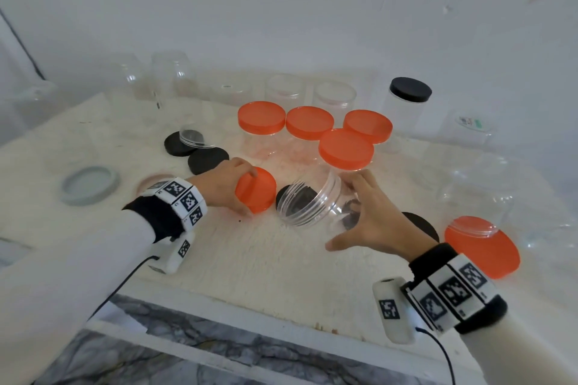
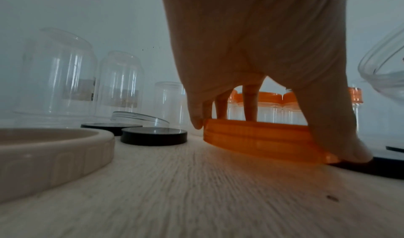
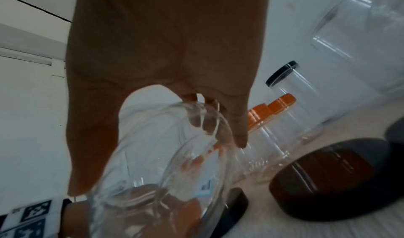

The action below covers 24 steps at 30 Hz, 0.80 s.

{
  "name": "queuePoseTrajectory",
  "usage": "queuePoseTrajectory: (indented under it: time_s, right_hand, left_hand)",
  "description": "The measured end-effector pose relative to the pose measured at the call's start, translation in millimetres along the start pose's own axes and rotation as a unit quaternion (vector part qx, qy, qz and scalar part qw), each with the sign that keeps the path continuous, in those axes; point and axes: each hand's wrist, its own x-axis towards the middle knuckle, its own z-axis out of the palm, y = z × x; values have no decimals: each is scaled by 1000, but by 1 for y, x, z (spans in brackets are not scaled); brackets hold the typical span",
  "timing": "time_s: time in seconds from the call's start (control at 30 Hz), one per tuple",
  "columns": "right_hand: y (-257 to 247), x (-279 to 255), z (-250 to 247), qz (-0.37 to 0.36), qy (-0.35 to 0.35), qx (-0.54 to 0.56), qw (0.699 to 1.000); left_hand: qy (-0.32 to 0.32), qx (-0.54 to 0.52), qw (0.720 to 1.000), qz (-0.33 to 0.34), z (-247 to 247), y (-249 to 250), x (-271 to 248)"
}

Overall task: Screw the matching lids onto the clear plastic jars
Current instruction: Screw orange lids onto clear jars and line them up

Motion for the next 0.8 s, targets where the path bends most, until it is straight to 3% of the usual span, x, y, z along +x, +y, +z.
queuePoseTrajectory:
  time_s: [0.33, 0.57, 0.8]
  right_hand:
    - [8, 2, 18, 22, -65, 30, 997]
    - [9, -1, 18, 48, -117, 121, 985]
    - [11, 4, 24, 71, -105, 146, 981]
  left_hand:
    - [103, -112, 988, 19, -10, -11, -27]
    - [164, -180, 968, 53, -14, 1, -52]
    - [168, -210, 956, 118, -12, 28, -65]
